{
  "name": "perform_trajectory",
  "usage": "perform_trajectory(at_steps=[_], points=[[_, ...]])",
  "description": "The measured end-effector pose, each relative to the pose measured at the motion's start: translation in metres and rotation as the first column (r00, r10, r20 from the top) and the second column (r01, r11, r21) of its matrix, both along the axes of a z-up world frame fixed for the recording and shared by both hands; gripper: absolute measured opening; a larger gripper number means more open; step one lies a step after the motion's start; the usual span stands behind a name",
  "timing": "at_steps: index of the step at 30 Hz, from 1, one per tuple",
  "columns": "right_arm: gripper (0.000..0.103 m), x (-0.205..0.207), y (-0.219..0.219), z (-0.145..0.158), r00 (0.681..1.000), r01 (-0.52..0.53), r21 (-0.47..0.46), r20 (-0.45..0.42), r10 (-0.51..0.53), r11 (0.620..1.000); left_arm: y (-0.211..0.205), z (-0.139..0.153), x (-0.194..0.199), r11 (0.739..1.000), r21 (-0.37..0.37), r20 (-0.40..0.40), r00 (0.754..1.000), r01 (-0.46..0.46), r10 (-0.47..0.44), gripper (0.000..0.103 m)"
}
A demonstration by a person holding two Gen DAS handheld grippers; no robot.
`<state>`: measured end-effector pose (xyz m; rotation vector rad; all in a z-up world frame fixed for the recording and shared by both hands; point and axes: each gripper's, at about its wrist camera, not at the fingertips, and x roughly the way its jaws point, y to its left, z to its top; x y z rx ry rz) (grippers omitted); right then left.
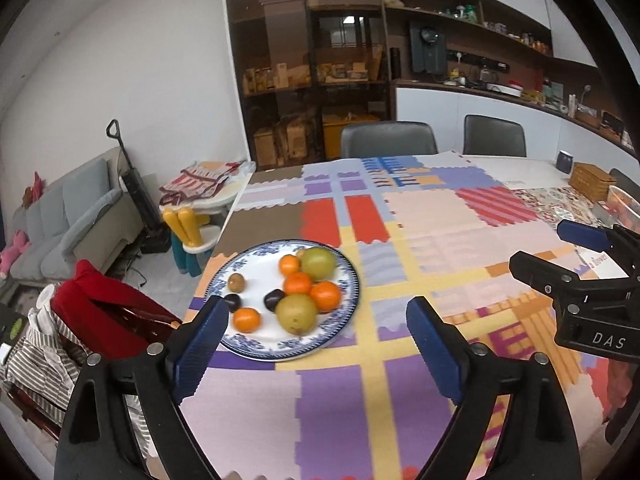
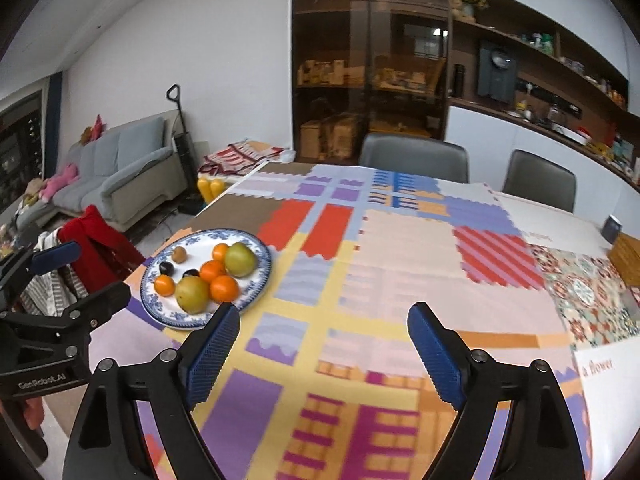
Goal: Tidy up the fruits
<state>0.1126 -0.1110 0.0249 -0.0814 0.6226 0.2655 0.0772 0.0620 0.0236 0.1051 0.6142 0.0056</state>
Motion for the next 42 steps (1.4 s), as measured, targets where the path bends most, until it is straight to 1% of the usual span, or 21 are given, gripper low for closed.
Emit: perform_trajectory(at_steps=[4,7,9,11,17,21,29,42], points=[[0.087,-0.020,-0.015,0.002,0.999,0.025,-0.005,0.030,-0.024,1.000,-0.011,0.003,-0.017,1.000,-0.022,0.006,1.000,0.004,-0.004,0.096],[0.087,-0.034,-0.023,0.004,0.999,0.026,0.006,0.045,-0.026,1.000,-0.018,0.005,-0.027,0.999,-0.032,0.002,1.000,0.012,-0.012,0.096],[0.090,-0.042,-0.028,0.006,0.998,0.029,0.008,0.056,-0.030,1.000,-0.021,0.006,-0.034,0.999,-0.038,0.008,1.000,0.014,-0.013,0.097],[0.090,-0.050,-0.031,0.007,0.997,0.036,0.010,0.071,-0.037,0.999,-0.024,0.009,-0.042,0.999,-0.045,0.024,1.000,0.014,-0.013,0.099],[0.090,-0.070,-0.039,0.010,0.996,0.027,0.041,0.085,-0.030,0.999,-0.031,0.014,-0.061,0.999,-0.045,0.059,0.998,0.017,-0.014,0.101],[0.091,-0.080,-0.043,0.010,0.995,0.030,0.042,0.097,-0.034,0.999,-0.033,0.016,-0.068,0.999,-0.039,0.076,0.997,0.012,-0.009,0.102],[0.091,-0.094,-0.047,0.013,0.993,0.033,0.047,0.116,-0.038,0.998,-0.036,0.017,-0.077,0.999,-0.038,0.092,0.996,0.016,-0.012,0.103],[0.091,-0.101,-0.047,0.015,0.992,0.035,0.049,0.122,-0.041,0.998,-0.040,0.019,-0.082,1.000,-0.024,0.100,0.995,0.012,-0.009,0.103]])
